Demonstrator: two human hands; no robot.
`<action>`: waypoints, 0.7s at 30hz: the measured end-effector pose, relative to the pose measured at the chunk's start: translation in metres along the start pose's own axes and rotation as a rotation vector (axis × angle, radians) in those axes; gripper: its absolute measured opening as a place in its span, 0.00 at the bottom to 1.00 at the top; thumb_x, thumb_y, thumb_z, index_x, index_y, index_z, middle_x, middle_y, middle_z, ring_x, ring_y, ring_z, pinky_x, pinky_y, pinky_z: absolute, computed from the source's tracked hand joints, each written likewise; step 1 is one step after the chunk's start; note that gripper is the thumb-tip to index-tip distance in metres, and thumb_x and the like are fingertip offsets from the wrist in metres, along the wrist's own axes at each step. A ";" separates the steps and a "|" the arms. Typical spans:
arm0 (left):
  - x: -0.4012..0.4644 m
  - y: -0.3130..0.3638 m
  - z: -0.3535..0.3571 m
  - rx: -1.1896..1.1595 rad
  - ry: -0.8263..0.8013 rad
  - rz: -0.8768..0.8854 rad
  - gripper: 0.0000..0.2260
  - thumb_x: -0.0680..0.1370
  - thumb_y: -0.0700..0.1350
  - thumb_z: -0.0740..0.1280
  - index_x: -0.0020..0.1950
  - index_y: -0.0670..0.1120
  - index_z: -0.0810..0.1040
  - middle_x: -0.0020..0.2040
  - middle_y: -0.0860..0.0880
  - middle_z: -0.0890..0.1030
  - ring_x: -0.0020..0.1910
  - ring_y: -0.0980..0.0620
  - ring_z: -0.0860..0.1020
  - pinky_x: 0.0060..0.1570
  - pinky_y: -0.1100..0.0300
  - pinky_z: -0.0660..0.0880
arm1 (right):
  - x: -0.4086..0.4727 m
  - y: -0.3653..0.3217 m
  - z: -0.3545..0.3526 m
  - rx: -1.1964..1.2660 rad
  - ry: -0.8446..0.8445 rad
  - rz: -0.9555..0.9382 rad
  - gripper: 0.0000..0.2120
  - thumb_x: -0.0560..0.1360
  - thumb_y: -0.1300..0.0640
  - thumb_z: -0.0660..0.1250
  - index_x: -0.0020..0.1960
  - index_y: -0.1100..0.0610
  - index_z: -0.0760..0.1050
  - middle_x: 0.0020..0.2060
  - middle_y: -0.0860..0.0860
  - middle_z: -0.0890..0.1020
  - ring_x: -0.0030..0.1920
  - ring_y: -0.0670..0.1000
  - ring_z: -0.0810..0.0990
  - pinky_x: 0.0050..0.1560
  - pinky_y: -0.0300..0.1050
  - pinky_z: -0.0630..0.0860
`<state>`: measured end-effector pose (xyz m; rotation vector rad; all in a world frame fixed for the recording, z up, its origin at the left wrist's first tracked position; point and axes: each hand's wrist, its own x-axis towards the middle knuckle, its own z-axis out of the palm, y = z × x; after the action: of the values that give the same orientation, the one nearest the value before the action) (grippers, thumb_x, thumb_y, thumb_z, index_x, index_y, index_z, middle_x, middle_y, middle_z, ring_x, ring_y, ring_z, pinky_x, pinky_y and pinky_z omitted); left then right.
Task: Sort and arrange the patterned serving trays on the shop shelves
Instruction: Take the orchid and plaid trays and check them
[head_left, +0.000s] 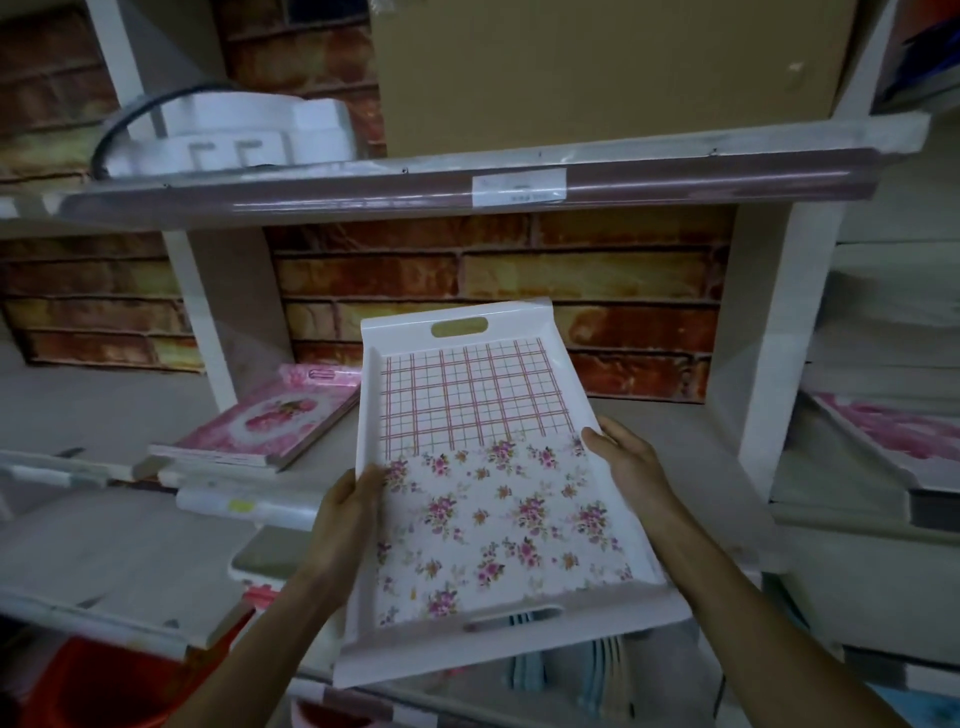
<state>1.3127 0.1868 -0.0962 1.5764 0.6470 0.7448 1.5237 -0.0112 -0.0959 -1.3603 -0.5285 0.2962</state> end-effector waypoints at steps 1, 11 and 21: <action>0.012 0.000 -0.002 0.007 0.001 0.004 0.11 0.82 0.51 0.58 0.57 0.49 0.76 0.48 0.47 0.83 0.47 0.48 0.82 0.39 0.58 0.77 | 0.009 0.002 0.005 0.003 0.006 -0.002 0.14 0.79 0.62 0.63 0.64 0.58 0.76 0.52 0.54 0.83 0.52 0.53 0.83 0.44 0.37 0.82; 0.120 0.007 -0.007 0.044 -0.072 0.034 0.16 0.79 0.39 0.64 0.64 0.51 0.66 0.49 0.47 0.79 0.42 0.48 0.80 0.32 0.60 0.77 | 0.104 0.008 0.040 0.009 0.082 -0.029 0.16 0.79 0.64 0.63 0.66 0.60 0.74 0.49 0.51 0.82 0.54 0.55 0.80 0.60 0.50 0.77; 0.198 0.008 0.001 0.069 -0.166 0.036 0.18 0.80 0.38 0.60 0.67 0.54 0.69 0.52 0.51 0.79 0.48 0.50 0.79 0.39 0.58 0.75 | 0.150 0.010 0.054 -0.130 0.177 -0.074 0.14 0.79 0.64 0.63 0.60 0.50 0.76 0.45 0.45 0.82 0.45 0.42 0.80 0.45 0.31 0.77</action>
<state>1.4401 0.3360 -0.0681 1.6973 0.5283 0.6157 1.6237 0.1108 -0.0715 -1.4734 -0.4552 0.0811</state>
